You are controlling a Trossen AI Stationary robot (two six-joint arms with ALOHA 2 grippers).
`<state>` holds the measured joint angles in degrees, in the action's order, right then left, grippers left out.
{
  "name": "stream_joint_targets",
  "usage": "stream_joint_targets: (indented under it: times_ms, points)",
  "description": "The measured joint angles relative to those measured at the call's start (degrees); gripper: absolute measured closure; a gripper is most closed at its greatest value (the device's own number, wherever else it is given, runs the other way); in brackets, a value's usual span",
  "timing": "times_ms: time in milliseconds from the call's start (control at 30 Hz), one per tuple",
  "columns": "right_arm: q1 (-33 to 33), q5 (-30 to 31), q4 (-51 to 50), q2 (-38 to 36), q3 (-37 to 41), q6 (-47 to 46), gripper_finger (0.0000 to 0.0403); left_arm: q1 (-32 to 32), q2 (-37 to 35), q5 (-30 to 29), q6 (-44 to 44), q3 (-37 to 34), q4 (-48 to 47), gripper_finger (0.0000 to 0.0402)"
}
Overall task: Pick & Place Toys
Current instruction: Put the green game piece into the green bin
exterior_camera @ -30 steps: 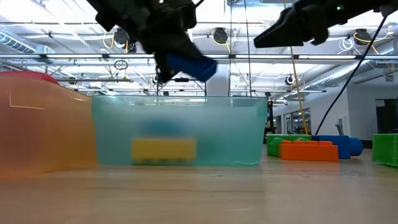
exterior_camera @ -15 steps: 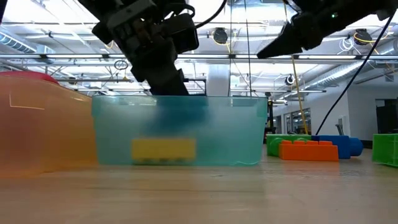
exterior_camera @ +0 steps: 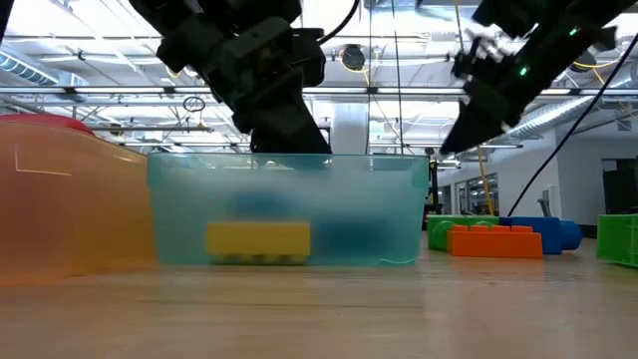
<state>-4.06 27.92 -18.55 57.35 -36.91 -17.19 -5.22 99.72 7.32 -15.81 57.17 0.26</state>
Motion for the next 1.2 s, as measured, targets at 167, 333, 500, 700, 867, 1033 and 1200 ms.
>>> stream_joint_targets:
  times_ms: [167,333,500,700,867,1033,1200]
  points:
    - [-8.4,-4.0,-0.2,5.8,0.0,-1.7,0.0084,0.5,0.0,-1.4,0.0,0.0,0.1,0.0179]
    - [-15.3,-11.0,0.8,12.7,0.0,-1.5,0.0096,0.4,0.0,-1.4,0.7,0.0,0.3,0.0163]
    - [-19.4,-17.2,3.1,19.2,0.0,-0.3,0.0114,0.4,0.0,-1.4,0.6,0.0,0.5,0.0168]
    - [-20.8,-20.7,4.1,23.4,0.0,0.1,0.0138,0.4,0.0,-1.4,0.7,0.0,0.5,0.0178]
    - [-20.8,-20.6,4.9,23.6,0.0,1.2,0.0179,0.4,0.0,-1.4,0.9,0.0,0.5,0.0174]
    - [-20.8,-20.5,5.7,23.6,0.0,1.5,0.024,0.4,0.0,-1.4,0.9,0.0,0.5,0.0174]
    - [-20.7,-20.7,5.9,23.4,0.0,4.0,0.0298,0.4,0.0,-1.4,1.1,0.0,2.0,0.0182]
